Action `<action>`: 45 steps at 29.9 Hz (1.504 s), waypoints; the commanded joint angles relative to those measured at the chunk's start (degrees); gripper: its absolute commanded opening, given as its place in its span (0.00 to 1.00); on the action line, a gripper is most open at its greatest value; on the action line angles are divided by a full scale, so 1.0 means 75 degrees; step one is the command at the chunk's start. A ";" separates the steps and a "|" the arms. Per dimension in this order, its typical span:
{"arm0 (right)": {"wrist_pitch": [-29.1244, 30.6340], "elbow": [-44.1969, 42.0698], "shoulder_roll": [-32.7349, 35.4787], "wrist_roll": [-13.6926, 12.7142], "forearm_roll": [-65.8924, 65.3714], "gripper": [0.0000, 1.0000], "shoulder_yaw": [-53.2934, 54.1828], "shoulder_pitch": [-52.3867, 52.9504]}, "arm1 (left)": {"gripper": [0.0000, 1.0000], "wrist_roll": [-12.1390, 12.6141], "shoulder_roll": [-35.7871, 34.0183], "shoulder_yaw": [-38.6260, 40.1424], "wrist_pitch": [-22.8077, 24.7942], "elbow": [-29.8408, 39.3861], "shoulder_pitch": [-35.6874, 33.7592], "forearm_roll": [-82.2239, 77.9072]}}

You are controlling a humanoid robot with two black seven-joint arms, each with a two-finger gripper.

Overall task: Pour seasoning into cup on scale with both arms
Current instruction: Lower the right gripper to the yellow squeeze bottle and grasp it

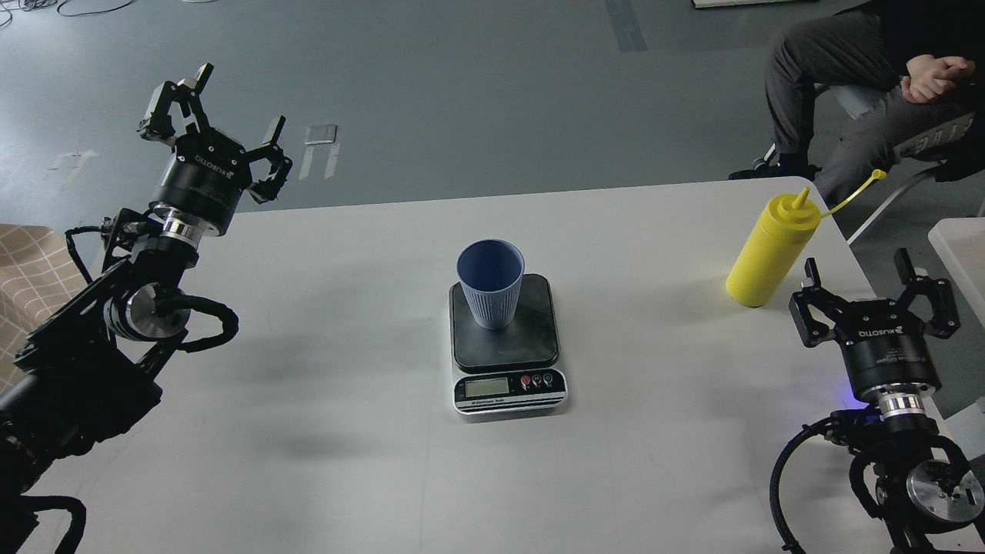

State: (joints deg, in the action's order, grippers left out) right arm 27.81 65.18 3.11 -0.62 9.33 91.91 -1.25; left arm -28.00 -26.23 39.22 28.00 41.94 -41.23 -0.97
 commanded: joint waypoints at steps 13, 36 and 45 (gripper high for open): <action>-0.0004 -0.1459 -0.0415 -0.0011 -0.0014 1.00 -0.0477 0.0998 | 0.97 0.0000 -0.0054 0.0032 0.0000 0.0009 -0.0011 0.0001; -0.0040 -0.2749 -0.0415 0.0013 -0.0155 0.70 -0.0558 0.2299 | 0.97 0.0000 -0.0101 0.0056 0.0000 0.0009 0.0001 -0.0011; 0.0007 -0.2435 -0.0415 0.0001 -0.0143 0.17 -0.0793 0.2229 | 0.97 0.0000 -0.0101 0.0091 0.0000 0.0009 -0.0011 -0.0011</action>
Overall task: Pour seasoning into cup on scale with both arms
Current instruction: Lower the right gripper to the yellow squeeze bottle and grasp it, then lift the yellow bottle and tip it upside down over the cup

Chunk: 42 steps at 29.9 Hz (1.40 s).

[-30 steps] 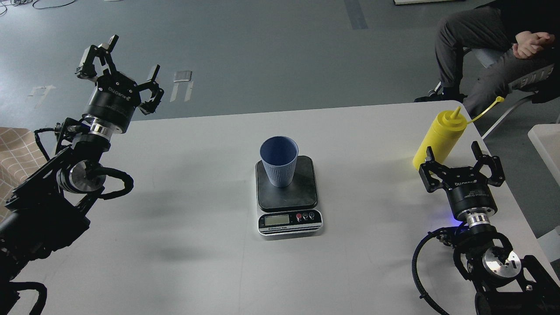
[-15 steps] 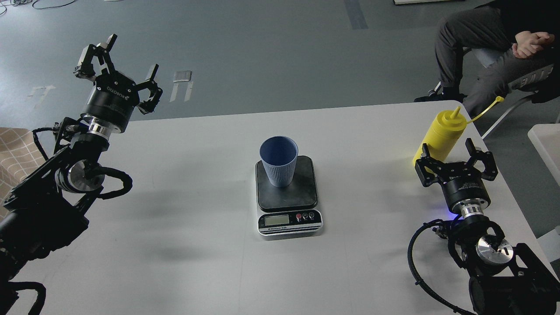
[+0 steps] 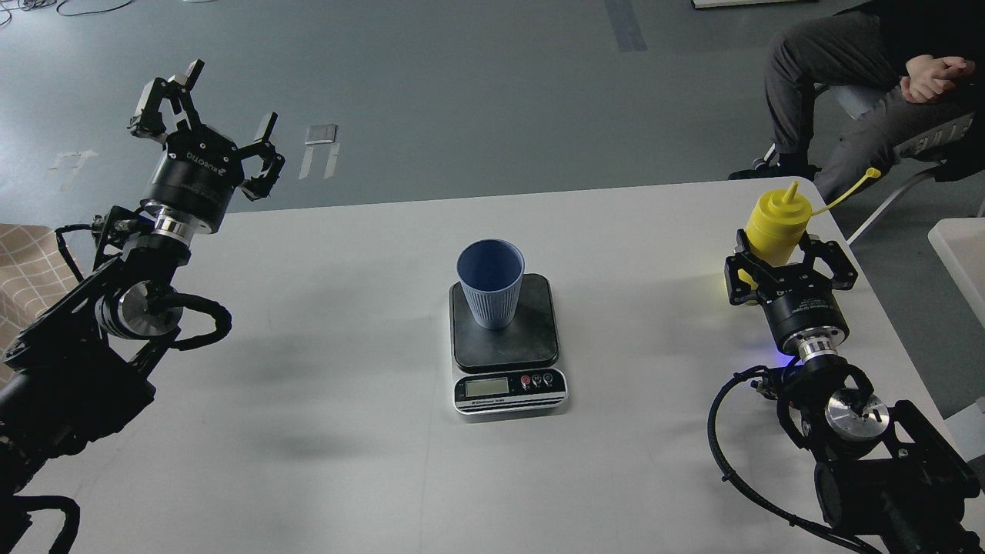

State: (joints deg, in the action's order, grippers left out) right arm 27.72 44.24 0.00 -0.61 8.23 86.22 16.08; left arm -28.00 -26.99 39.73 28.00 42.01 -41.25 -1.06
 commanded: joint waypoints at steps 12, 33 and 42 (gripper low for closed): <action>-0.1375 0.2889 0.0854 -0.0269 -0.3142 0.15 -0.0771 0.0829 | 0.97 0.0000 0.0001 0.0046 0.0000 -0.0012 -0.0008 0.0000; -0.1446 0.3219 0.2508 -0.0447 -1.1491 0.18 -0.5144 0.4253 | 0.97 0.0000 -0.0162 0.0058 0.0000 -0.0012 0.0003 0.0000; -0.1130 0.3710 0.2309 -0.0447 -1.3248 0.18 -0.5858 0.4722 | 0.97 0.0000 -0.0210 0.0058 0.0000 -0.0012 0.0003 0.0000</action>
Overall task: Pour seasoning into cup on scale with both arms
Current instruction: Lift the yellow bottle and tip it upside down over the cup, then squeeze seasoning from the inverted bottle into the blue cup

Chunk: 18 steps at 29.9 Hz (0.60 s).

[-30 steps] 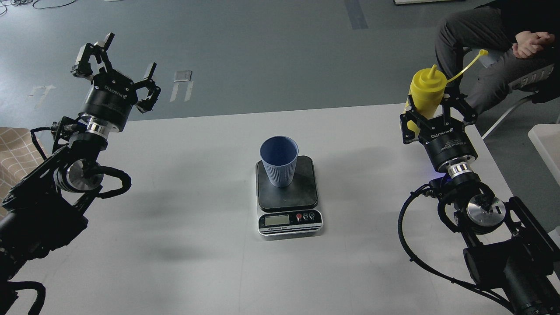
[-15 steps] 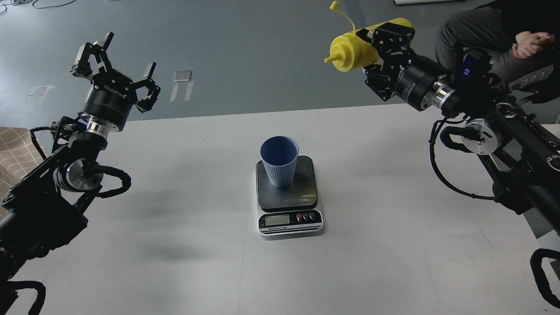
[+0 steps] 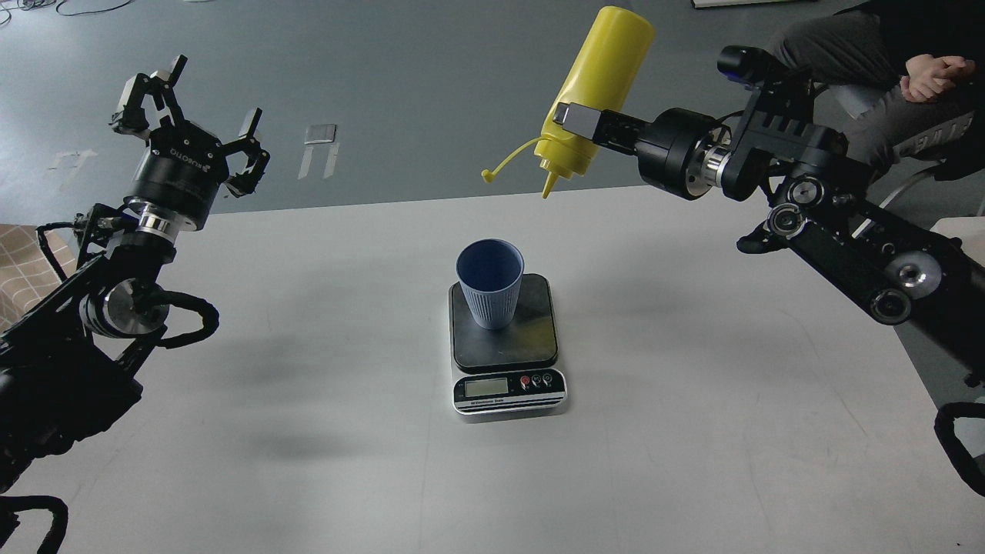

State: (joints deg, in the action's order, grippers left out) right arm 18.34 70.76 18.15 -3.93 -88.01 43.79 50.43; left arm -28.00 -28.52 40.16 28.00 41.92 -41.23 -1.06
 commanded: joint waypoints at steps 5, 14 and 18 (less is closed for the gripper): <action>0.0413 0.0479 -0.0322 -0.0015 -0.1493 0.19 -0.0425 0.0226 | 0.97 0.0000 -0.0018 0.0013 0.0000 0.0001 0.0001 0.0001; 0.0461 0.0913 -0.0615 -0.0015 -0.2901 0.19 -0.0460 0.0074 | 0.97 0.0000 -0.0018 0.0013 0.0000 0.0001 0.0001 0.0001; 0.0449 0.0925 -0.0756 0.0008 -0.3335 0.19 -0.0484 -0.0114 | 0.97 0.0000 -0.0018 0.0013 0.0000 0.0001 0.0001 0.0001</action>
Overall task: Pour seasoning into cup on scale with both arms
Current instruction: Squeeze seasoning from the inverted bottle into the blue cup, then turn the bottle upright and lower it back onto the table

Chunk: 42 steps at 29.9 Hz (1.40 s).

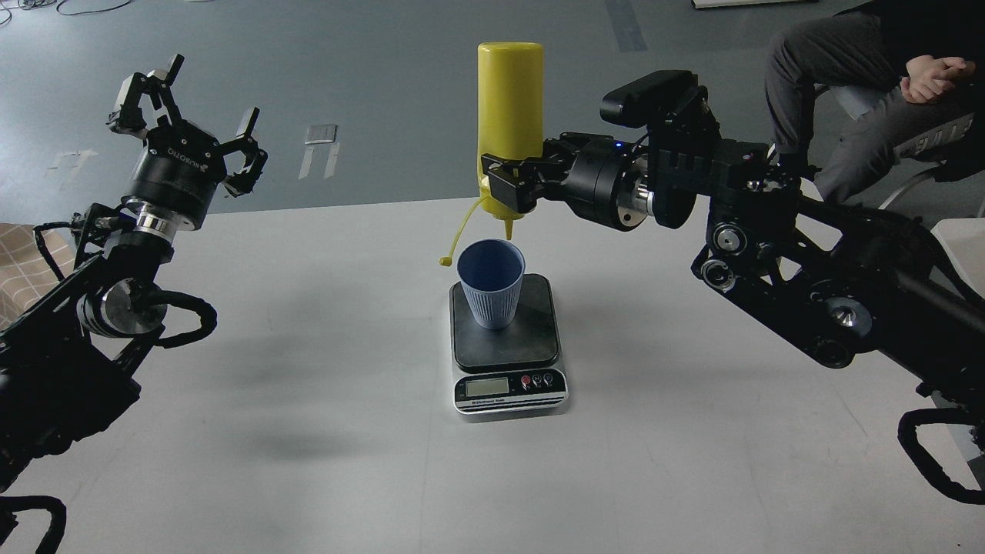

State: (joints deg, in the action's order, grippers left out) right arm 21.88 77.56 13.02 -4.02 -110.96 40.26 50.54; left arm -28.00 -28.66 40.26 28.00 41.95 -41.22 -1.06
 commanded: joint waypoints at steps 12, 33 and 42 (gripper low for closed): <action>-0.0139 0.0158 -0.0201 0.0091 -0.1517 0.04 -0.0025 -0.0562 | 0.97 0.0000 -0.0069 0.0011 0.0000 -0.0003 0.0000 0.0000; -0.0854 0.0076 -0.0553 0.0103 -0.1872 0.00 0.0081 -0.0997 | 0.97 0.0000 -0.0116 0.0011 0.0000 -0.0003 0.0011 0.0000; -0.0901 -0.0111 -0.0905 0.0091 -0.0034 0.00 0.2516 -0.1348 | 0.97 0.0000 -0.0093 0.0011 0.0000 -0.0015 0.0000 0.0000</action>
State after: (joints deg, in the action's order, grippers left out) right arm 14.51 77.26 6.95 -3.28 -120.52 52.51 41.64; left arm -28.00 -29.43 40.35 28.00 41.90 -41.20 -1.06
